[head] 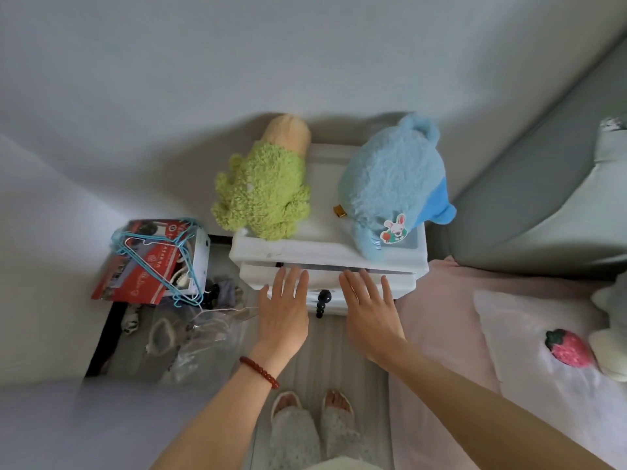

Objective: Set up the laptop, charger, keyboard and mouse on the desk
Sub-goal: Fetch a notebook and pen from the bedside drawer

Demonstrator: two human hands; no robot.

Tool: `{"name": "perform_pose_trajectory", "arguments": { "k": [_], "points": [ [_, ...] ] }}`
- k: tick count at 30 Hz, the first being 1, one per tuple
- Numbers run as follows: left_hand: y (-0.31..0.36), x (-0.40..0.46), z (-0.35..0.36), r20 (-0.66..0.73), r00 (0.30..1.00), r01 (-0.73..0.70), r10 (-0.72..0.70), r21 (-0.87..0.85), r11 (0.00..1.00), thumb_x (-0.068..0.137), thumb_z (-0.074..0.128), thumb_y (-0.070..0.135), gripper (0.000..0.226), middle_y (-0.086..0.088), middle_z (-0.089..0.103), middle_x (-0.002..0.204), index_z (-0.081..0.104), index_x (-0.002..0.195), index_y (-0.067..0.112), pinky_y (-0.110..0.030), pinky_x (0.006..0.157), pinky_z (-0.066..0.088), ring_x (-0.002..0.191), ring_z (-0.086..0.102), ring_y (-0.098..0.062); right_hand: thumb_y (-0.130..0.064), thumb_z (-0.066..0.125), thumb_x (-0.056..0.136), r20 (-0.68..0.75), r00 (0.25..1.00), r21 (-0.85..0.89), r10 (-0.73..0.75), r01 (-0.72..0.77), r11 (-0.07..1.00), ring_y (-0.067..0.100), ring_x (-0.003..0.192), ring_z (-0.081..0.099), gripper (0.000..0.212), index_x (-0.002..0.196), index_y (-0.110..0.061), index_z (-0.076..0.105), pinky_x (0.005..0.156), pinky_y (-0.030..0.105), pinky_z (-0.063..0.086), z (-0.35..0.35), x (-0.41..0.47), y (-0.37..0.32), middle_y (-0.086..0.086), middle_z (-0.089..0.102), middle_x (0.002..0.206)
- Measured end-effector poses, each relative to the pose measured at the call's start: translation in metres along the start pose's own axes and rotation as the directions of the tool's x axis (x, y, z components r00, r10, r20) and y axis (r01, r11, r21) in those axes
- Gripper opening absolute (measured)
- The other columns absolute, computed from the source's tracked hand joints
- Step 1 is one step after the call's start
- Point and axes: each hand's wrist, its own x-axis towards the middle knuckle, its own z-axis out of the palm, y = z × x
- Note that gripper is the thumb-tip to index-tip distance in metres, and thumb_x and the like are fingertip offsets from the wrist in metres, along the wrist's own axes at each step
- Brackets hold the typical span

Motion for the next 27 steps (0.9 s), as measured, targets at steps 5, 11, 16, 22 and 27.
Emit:
{"name": "perform_pose_trajectory", "arguments": {
  "k": [5, 11, 16, 22, 27],
  "points": [
    [0.003, 0.011, 0.0, -0.127, 0.992, 0.016, -0.015, 0.007, 1.0, 0.084, 0.056, 0.012, 0.059, -0.007, 0.04, 0.139, 0.033, 0.138, 0.018, -0.05, 0.11, 0.02, 0.13, 0.035, -0.028, -0.007, 0.062, 0.069, -0.099, 0.99, 0.093, 0.105, -0.096, 0.991, 0.033, 0.121, 0.047, 0.064, 0.131, -0.011, 0.046, 0.093, 0.046, 0.038, -0.009, 0.007, -0.007, 0.012, 0.052, 0.129],
    [-0.006, -0.006, -0.004, -0.159, 0.987, -0.046, 0.016, -0.188, 0.981, 0.075, 0.071, 0.008, 0.032, -0.007, 0.06, 0.101, 0.065, 0.106, 0.013, -0.045, 0.097, 0.037, 0.095, 0.058, -0.028, -0.01, 0.081, 0.044, -0.185, 0.982, 0.021, 0.05, -0.047, 0.999, 0.023, 0.08, 0.062, 0.055, 0.097, -0.017, 0.068, 0.069, 0.034, 0.048, -0.01, -0.014, -0.008, 0.001, 0.067, 0.086],
    [-0.01, -0.051, 0.006, -0.201, 0.978, -0.105, 0.048, -0.286, 0.952, 0.054, 0.085, 0.004, 0.037, -0.006, 0.067, 0.084, 0.07, 0.087, 0.013, -0.042, 0.076, 0.052, 0.079, 0.064, -0.027, -0.011, 0.085, 0.045, -0.194, 0.978, 0.117, -0.082, 0.106, 0.987, 0.021, 0.071, 0.064, 0.048, 0.091, -0.016, 0.071, 0.062, 0.026, 0.052, 0.001, -0.048, -0.014, -0.001, 0.067, 0.078],
    [-0.016, -0.086, 0.018, -0.139, 0.988, -0.105, 0.067, -0.292, 0.95, 0.048, 0.087, 0.005, 0.04, -0.003, 0.067, 0.079, 0.07, 0.082, 0.017, -0.044, 0.074, 0.051, 0.076, 0.064, -0.026, -0.018, 0.086, 0.054, -0.092, 0.981, 0.186, -0.169, 0.183, 0.965, 0.02, 0.073, 0.064, 0.044, 0.095, -0.015, 0.07, 0.06, 0.025, 0.054, 0.013, -0.081, -0.021, -0.001, 0.068, 0.083],
    [-0.017, -0.088, 0.017, -0.044, 0.998, -0.057, 0.045, -0.342, 0.938, 0.063, 0.078, 0.012, 0.025, -0.003, 0.068, 0.085, 0.07, 0.087, 0.016, -0.047, 0.087, 0.043, 0.084, 0.064, -0.025, -0.019, 0.082, 0.062, -0.071, 0.987, 0.25, -0.146, 0.159, 0.955, 0.022, 0.073, 0.064, 0.035, 0.095, -0.014, 0.069, 0.062, 0.027, 0.055, 0.014, -0.083, -0.024, 0.001, 0.068, 0.082]
  ]
}}
